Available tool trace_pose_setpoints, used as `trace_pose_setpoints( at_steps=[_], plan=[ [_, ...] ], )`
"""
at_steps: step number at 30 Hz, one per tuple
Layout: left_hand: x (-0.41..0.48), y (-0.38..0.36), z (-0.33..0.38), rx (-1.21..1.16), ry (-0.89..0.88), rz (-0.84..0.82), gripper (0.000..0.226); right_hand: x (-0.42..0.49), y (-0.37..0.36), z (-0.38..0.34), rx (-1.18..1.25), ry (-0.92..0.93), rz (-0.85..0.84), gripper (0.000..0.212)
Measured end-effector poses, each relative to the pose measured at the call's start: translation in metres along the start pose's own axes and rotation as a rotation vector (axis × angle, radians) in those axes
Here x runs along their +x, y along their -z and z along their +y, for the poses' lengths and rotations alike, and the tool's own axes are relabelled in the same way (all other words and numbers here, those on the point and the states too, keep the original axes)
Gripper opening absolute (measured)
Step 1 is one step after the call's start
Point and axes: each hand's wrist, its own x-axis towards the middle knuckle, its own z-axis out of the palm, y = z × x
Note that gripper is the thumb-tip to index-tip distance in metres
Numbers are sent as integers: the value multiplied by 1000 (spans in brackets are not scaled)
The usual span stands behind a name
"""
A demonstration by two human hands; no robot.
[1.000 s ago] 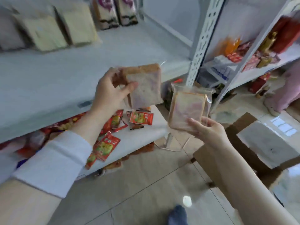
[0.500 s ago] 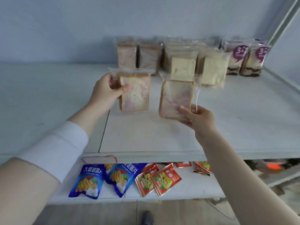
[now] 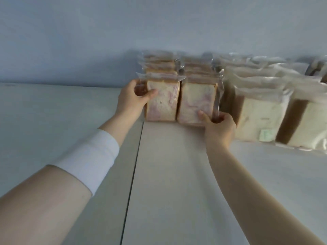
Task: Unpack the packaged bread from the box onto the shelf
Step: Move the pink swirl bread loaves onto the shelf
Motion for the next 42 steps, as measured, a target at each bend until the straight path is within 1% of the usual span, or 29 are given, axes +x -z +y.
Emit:
trace_pose_setpoints(
  at_steps=[5, 6, 8, 10, 11, 13, 15, 16, 17, 19, 21, 22, 25, 28, 31, 34, 36, 39, 42],
  plan=[
    [2, -8, -5, 83, -123, 84, 45, -2, -12, -1, -174, 82, 79, 29],
    [1, -8, -4, 84, -122, 93, 45, -4, -15, -4, -211, 75, 88, 34],
    [-2, -9, 1, 84, -102, 104, 49, -8, -18, -12, -308, 45, 77, 51],
    [-6, -8, 8, 87, -69, 100, 55, -15, -17, -20, -407, 53, 64, 65],
    [-10, -6, 11, 107, -59, 94, 60, -21, -15, -23, -450, 75, 59, 70],
    [-23, -2, 17, 219, -76, 94, 68, -35, -7, -26, -512, 141, 55, 70],
    [-46, 0, 25, 416, -191, 100, 69, -53, 9, -24, -561, 221, 64, 63],
    [-63, 0, 28, 528, -297, 69, 65, -65, 20, -22, -597, 263, 60, 60],
    [-81, -2, 33, 631, -421, 4, 61, -76, 34, -19, -643, 302, 51, 58],
    [-117, -12, 48, 805, -644, -189, 55, -96, 71, -13, -761, 355, 43, 55],
    [-154, -34, 68, 960, -801, -373, 51, -111, 120, -6, -904, 377, 59, 54],
    [-174, -49, 78, 1017, -870, -437, 48, -117, 149, -1, -974, 374, 67, 53],
    [-244, -105, 113, 1053, -1014, -551, 42, -136, 249, 19, -1130, 294, 98, 51],
    [-334, -173, 142, 1010, -1154, -655, 37, -160, 360, 48, -1250, 175, 169, 46],
    [-436, -245, 155, 967, -1281, -778, 32, -190, 472, 88, -1327, 27, 240, 41],
    [-538, -310, 154, 918, -1297, -944, 32, -224, 569, 144, -1356, -170, 274, 39],
    [-599, -351, 148, 887, -1341, -1029, 31, -242, 624, 184, -1355, -298, 307, 38],
    [-672, -409, 131, 849, -1367, -1166, 28, -257, 690, 242, -1340, -466, 347, 36],
    [-725, -473, 105, 838, -1350, -1287, 30, -257, 743, 297, -1286, -627, 341, 36]
  ],
)
